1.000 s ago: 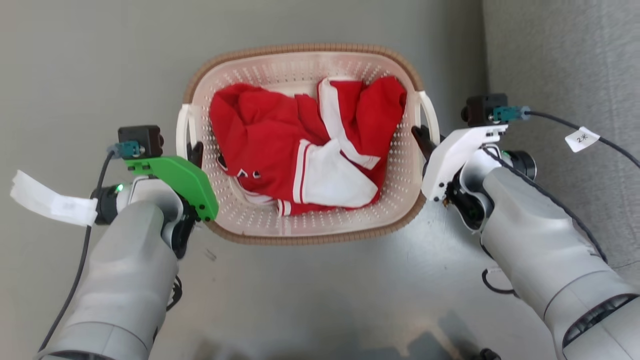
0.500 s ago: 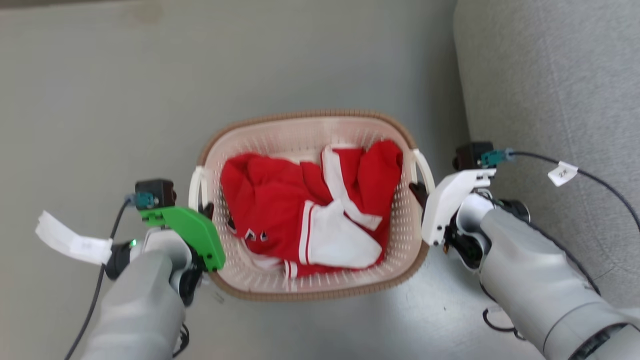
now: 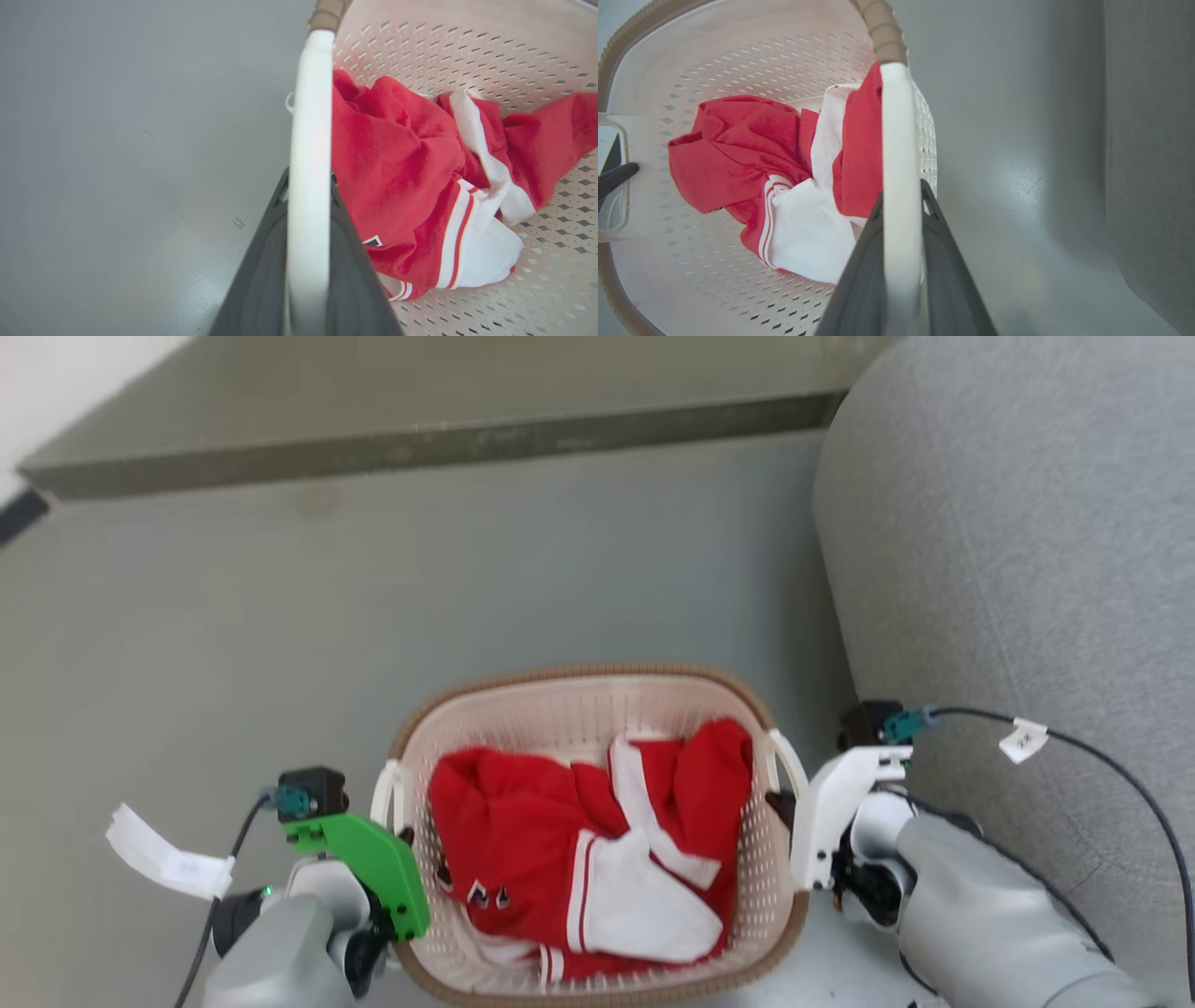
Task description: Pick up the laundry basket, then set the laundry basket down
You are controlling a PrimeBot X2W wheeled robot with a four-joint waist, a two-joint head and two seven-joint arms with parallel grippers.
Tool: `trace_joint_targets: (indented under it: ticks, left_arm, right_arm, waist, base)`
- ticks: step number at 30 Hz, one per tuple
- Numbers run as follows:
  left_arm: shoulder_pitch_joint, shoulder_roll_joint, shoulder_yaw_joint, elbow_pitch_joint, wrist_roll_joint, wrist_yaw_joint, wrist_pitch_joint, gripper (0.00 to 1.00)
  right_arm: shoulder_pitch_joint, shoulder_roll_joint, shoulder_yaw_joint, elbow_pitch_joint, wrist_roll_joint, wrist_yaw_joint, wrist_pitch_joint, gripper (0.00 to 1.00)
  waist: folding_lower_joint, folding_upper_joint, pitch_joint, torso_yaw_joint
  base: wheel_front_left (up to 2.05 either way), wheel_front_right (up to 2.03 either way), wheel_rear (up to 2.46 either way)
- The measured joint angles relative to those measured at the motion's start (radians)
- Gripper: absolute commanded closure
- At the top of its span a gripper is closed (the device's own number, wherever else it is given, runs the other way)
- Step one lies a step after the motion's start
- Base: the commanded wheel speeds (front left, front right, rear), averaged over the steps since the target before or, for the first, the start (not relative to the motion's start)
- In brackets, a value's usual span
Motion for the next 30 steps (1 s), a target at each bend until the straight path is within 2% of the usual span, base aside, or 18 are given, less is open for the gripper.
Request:
trace_joint_targets:
  ticks: [11, 30]
  left_arm:
    - [0.066, 0.002, -0.038, 0.005, -0.043, 0.0, 0.059, 1.0]
    - [0.078, 0.007, -0.073, 0.004, -0.079, 0.0, 0.087, 1.0]
  right_arm:
    - [0.065, -0.001, 0.037, 0.0, 0.04, -0.001, 0.061, 1.0]
    - [0.067, -0.005, 0.07, 0.002, 0.064, -0.001, 0.087, 1.0]
  waist:
    - [0.0, 0.0, -0.138, -0.008]
    - [0.0, 0.0, -0.179, -0.018]
  base:
    - [0.0, 0.0, 0.0]
    - [0.0, 0.0, 0.0]
